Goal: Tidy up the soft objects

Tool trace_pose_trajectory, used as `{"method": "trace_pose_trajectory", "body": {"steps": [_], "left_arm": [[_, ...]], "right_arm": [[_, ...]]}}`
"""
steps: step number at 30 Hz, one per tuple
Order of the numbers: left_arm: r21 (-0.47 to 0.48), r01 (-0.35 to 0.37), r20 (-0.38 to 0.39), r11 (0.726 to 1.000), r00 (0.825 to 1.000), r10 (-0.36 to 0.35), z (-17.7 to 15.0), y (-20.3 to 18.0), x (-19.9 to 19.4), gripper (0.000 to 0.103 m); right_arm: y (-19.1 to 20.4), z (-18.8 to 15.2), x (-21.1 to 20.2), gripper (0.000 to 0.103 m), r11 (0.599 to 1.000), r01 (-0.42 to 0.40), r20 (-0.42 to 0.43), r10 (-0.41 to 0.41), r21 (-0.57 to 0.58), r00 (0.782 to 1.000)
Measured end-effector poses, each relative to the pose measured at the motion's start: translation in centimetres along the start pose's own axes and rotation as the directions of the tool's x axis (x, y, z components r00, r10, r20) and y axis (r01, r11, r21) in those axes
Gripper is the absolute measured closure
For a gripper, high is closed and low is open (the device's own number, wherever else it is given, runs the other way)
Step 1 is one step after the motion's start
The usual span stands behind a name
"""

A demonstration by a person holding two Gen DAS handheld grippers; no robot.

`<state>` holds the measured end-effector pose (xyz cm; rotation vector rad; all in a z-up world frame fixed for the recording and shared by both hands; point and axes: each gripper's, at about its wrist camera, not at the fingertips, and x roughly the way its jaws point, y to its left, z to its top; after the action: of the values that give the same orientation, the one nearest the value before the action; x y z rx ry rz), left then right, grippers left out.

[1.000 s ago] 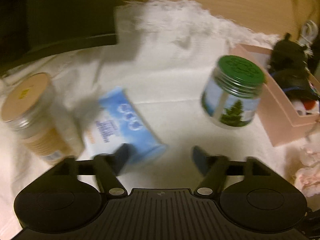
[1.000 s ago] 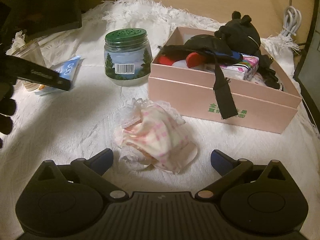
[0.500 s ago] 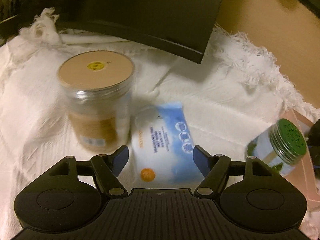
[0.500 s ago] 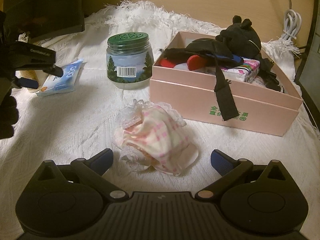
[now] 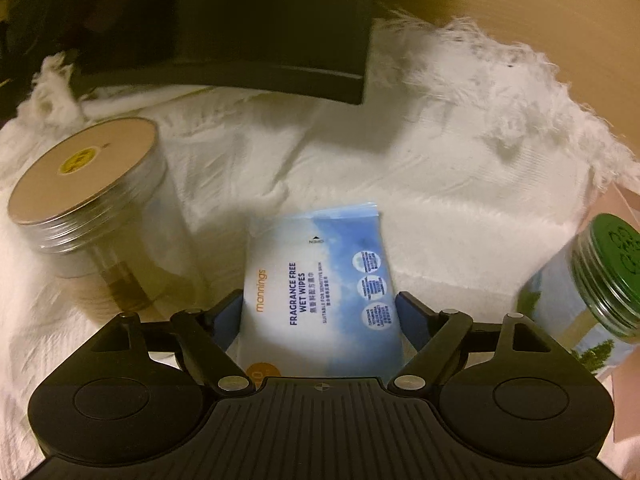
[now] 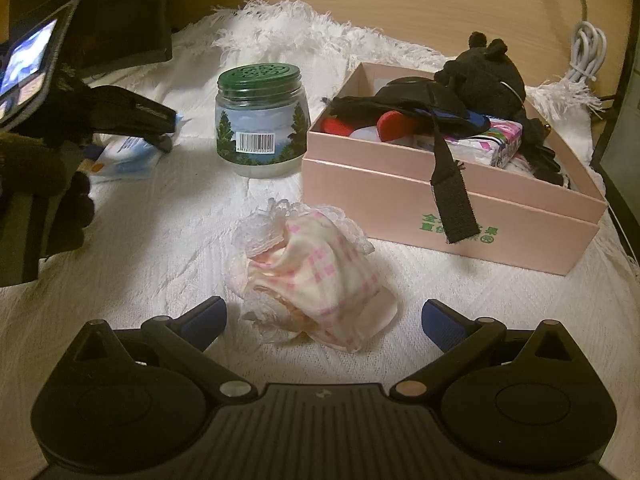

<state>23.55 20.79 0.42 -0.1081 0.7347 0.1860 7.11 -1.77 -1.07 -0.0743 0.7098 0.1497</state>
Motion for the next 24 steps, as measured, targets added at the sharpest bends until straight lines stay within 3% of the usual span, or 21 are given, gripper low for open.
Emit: {"method": "trace_pose_trajectory", "body": {"steps": [3, 7, 9, 12, 14, 15, 18, 24], "left_arm": [[0.054, 0.063, 0.003, 0.996, 0.998, -0.064, -0.4, 0.1, -0.4, 0.022], [0.096, 0.11, -0.015, 0.989, 0.994, -0.109, -1.8, 0.7, -2.1, 0.022], [0.109, 0.14, -0.028, 0.984, 0.99, -0.137, -2.8, 1.3, -3.4, 0.022], [0.151, 0.152, -0.037, 0.977, 0.988, -0.148, -4.0, 1.9, -4.8, 0.022], [0.165, 0.156, -0.041, 0.974, 0.988, -0.152, -4.1, 2.1, -5.1, 0.022], [0.158, 0.167, -0.044, 0.973, 0.986, -0.162, -4.0, 2.2, -5.2, 0.022], [0.136, 0.197, -0.035, 0.971, 0.98, -0.194, -3.2, 2.6, -5.6, 0.022], [0.129, 0.25, 0.068, 0.96, 0.963, -0.26, 0.9, 2.2, -7.6, 0.023]], "right_arm": [[0.5, 0.4, -0.3, 0.0, 0.999, 0.007, -0.004, -0.007, -0.054, 1.0], [1.4, 1.1, -1.6, 0.001, 0.99, 0.024, 0.059, -0.017, -0.137, 0.998], [1.6, 1.7, -1.8, 0.006, 0.989, 0.02, 0.064, -0.011, -0.144, 0.998], [1.8, 2.6, -1.4, 0.024, 0.989, 0.021, 0.036, -0.016, -0.144, 0.999], [2.1, 3.0, -1.1, 0.073, 0.988, 0.003, -0.002, -0.003, -0.153, 1.0], [2.4, 3.2, -0.9, 0.079, 0.986, -0.01, -0.028, 0.005, -0.167, 1.0], [3.5, 4.1, -1.3, 0.087, 0.979, -0.035, -0.046, 0.026, -0.2, 0.999], [4.6, 10.0, -5.1, 0.087, 0.974, -0.114, 0.085, 0.133, -0.198, 0.988]]}}
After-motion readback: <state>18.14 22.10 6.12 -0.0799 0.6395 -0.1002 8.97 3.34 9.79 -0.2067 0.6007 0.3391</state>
